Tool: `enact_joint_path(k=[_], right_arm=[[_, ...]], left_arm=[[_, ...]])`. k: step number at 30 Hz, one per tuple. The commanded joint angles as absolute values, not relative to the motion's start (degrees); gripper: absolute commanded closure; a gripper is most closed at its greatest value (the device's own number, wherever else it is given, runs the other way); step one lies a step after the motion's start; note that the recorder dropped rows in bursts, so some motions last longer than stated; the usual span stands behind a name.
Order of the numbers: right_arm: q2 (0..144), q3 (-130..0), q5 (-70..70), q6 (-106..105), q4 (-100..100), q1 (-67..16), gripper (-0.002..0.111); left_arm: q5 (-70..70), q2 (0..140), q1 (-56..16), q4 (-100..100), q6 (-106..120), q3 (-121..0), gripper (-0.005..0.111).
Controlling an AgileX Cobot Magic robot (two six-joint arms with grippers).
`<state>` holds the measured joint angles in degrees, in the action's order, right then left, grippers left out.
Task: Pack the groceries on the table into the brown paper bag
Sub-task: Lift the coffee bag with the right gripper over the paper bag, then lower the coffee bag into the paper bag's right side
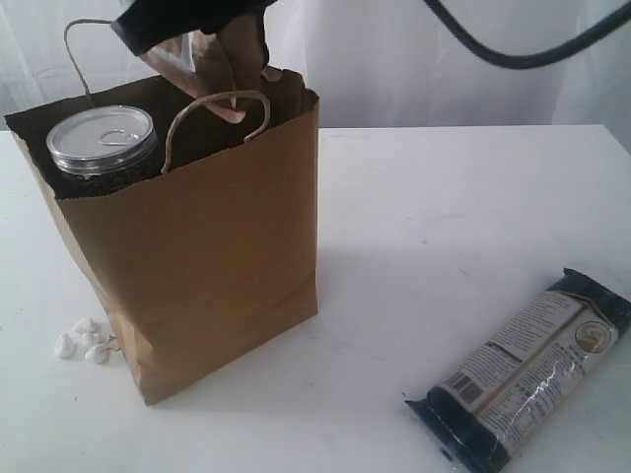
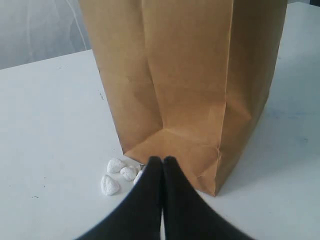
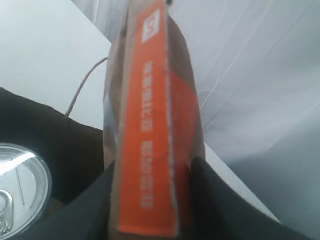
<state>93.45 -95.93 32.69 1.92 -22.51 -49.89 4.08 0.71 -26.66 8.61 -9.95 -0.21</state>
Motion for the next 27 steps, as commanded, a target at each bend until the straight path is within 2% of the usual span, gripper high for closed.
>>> enact_joint_path(k=[1, 11, 27], right_arm=[[93.52, -96.78, 34.32, 1.35, -22.07, -49.57, 0.108], [93.52, -96.78, 41.56, 1.35, -20.10, -49.57, 0.108], [99.56, -96.67, 42.19, 1.08, -17.66, -46.72, 0.108]], left_arm=[[4.39, 0.38, -26.98, 8.83, -10.33, 0.00, 0.107], [4.39, 0.38, -26.98, 8.83, -10.33, 0.00, 0.107], [4.39, 0.38, -26.98, 8.83, -10.33, 0.00, 0.107]])
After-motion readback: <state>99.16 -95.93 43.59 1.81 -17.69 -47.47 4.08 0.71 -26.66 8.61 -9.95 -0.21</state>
